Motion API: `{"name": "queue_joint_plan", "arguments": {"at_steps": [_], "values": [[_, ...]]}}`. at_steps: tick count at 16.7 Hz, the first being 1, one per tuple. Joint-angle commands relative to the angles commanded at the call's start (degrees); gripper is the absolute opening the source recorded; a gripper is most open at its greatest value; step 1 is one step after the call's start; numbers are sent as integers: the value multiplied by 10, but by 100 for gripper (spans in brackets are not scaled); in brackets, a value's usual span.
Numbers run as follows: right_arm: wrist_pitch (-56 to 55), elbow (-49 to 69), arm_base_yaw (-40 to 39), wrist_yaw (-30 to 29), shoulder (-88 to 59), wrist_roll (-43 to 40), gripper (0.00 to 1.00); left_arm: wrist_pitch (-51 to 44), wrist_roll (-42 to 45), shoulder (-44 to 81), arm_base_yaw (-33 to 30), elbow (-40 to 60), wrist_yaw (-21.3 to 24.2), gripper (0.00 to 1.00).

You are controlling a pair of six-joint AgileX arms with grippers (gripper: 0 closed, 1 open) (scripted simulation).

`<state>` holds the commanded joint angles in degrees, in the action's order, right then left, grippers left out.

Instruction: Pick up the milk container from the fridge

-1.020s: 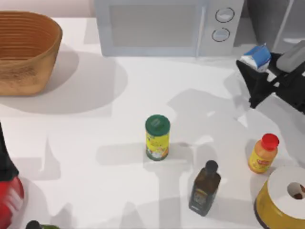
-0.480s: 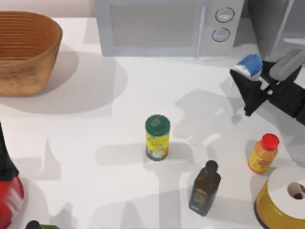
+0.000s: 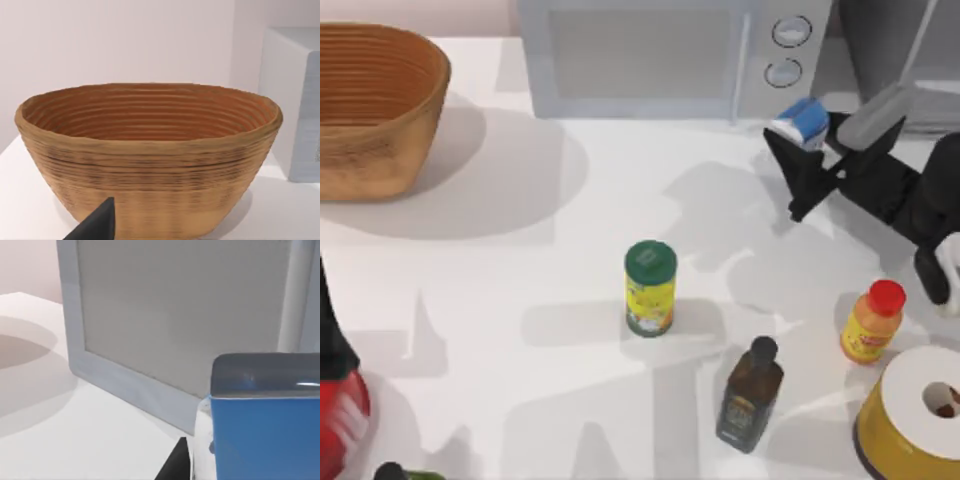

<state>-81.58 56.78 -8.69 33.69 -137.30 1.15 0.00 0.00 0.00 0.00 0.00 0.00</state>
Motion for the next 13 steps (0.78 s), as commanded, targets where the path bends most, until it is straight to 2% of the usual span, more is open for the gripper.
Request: {"name": "queue_joint_plan", "arguments": {"at_steps": [6, 13], "values": [[14, 29, -14, -15, -18, -1, 0, 0, 0, 0, 0, 0, 0, 100], [14, 29, -14, -15, -18, -1, 53, 0, 0, 0, 0, 0, 0, 100]]}}
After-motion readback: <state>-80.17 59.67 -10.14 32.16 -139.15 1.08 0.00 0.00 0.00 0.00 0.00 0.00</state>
